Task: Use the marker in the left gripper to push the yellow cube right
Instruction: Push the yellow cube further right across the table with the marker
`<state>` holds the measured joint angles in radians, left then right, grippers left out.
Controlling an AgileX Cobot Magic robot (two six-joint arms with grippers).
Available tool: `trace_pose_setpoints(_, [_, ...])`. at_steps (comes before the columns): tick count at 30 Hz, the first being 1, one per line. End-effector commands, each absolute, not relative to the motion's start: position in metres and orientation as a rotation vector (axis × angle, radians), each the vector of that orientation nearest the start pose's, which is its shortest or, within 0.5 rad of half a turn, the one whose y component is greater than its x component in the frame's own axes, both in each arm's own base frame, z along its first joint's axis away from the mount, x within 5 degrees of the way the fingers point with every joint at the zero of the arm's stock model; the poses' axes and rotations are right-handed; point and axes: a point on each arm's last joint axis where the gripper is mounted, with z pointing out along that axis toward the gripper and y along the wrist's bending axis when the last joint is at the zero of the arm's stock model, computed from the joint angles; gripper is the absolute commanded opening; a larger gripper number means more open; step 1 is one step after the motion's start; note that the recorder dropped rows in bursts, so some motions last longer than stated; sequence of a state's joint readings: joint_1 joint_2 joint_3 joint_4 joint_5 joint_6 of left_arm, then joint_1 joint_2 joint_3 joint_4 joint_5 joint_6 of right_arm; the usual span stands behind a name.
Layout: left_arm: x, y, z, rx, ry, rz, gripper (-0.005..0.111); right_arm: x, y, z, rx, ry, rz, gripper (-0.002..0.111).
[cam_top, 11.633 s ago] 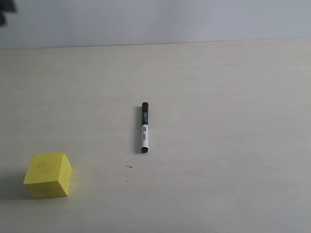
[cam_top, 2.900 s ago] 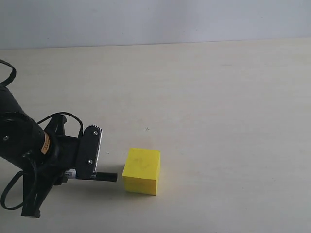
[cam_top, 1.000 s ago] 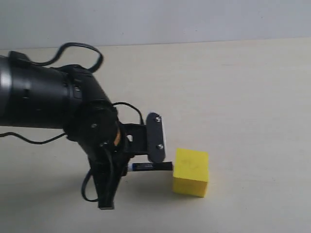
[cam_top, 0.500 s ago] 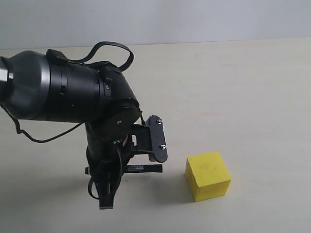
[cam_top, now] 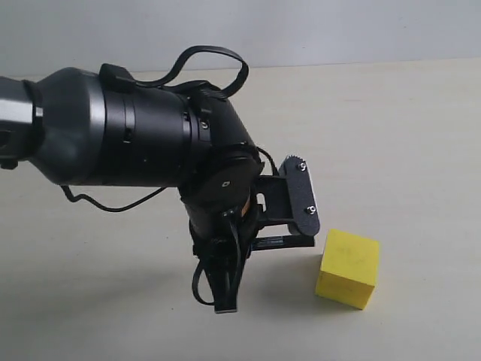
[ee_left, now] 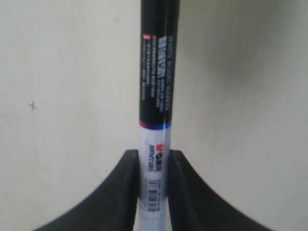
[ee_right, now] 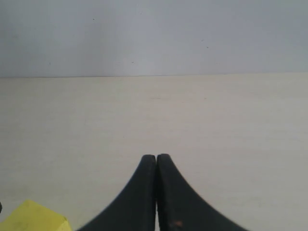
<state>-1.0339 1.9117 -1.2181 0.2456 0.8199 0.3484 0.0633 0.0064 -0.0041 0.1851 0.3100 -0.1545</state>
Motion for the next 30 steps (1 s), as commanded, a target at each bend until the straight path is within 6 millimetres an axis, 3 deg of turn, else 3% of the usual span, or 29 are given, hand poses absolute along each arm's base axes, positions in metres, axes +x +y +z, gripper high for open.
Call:
trace_pose_setpoints(1, [0.199,-0.295,0.162,2.074,2.194,0.281,0.000,0.054,0.008,0.186,-0.080,1.780,0.100,0.000])
trace_pose_setpoints(7, [0.197,-0.300,0.147,2.090,2.225,0.258,0.000,0.054,0.008,0.186,-0.080,1.780,0.100,0.000])
trace_pose_setpoints(10, [0.192,-0.317,0.140,2.122,2.168,0.235,0.000,0.054,0.008,0.186,-0.080,1.780,0.100,0.000])
trace_pose_setpoints(15, [0.189,-0.350,0.149,2.134,2.086,0.216,0.000,0.054,0.008,0.186,-0.080,1.780,0.100,0.000])
trace_pose_setpoints(24, [0.197,-0.326,0.146,2.127,2.301,0.346,0.000,0.054,0.008,0.186,-0.081,1.784,0.101,0.000])
trace_pose_setpoints(30, [0.185,-0.340,0.144,2.102,2.266,0.208,0.000,0.054,0.008,0.186,-0.081,1.784,0.101,0.000])
